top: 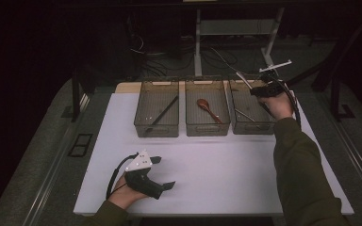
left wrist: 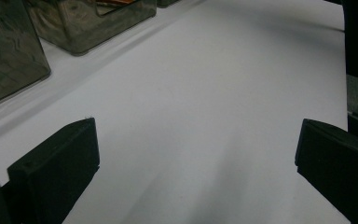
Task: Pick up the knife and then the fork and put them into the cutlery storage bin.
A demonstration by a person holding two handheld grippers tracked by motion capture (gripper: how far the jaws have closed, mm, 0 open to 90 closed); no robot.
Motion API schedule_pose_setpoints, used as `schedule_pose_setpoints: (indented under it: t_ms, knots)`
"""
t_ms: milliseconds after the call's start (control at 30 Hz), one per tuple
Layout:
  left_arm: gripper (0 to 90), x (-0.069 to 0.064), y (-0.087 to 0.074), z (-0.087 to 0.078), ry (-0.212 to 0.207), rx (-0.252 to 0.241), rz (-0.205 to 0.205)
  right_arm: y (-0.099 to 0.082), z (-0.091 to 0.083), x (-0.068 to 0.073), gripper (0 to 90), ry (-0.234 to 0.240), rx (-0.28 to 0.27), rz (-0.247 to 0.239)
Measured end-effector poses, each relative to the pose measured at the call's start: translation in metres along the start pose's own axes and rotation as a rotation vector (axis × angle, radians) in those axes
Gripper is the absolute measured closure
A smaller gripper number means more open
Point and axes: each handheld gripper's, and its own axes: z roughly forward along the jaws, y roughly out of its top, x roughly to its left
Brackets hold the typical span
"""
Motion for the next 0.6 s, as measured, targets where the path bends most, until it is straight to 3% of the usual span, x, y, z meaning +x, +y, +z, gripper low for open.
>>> schedule_pose_setpoints:
  t_ms: [333,400,433,500,600]
  knots:
    - [0.0,0.0,0.0,0.001,-0.003,-0.001,-0.005,-0.007,0.022,0.005,79.5,-0.018,0.075,-0.021]
    - [0.0,0.0,0.0,0.001,-0.003,-0.001,-0.005,-0.009,0.024,0.005,83.7,-0.01,0.072,-0.015]
    - [0.0,0.0,0.0,0.001,-0.004,-0.001,-0.004,-0.009,0.023,0.004,90.0,-0.008,0.063,-0.007]
    - [0.0,0.0,0.0,0.001,-0.005,0.0,-0.006,-0.008,0.021,0.002,90.0,0.003,0.055,0.015]
    - [0.0,-0.001,0.0,0.001,-0.005,0.002,-0.001,-0.008,0.019,0.002,90.0,-0.005,0.06,0.004]
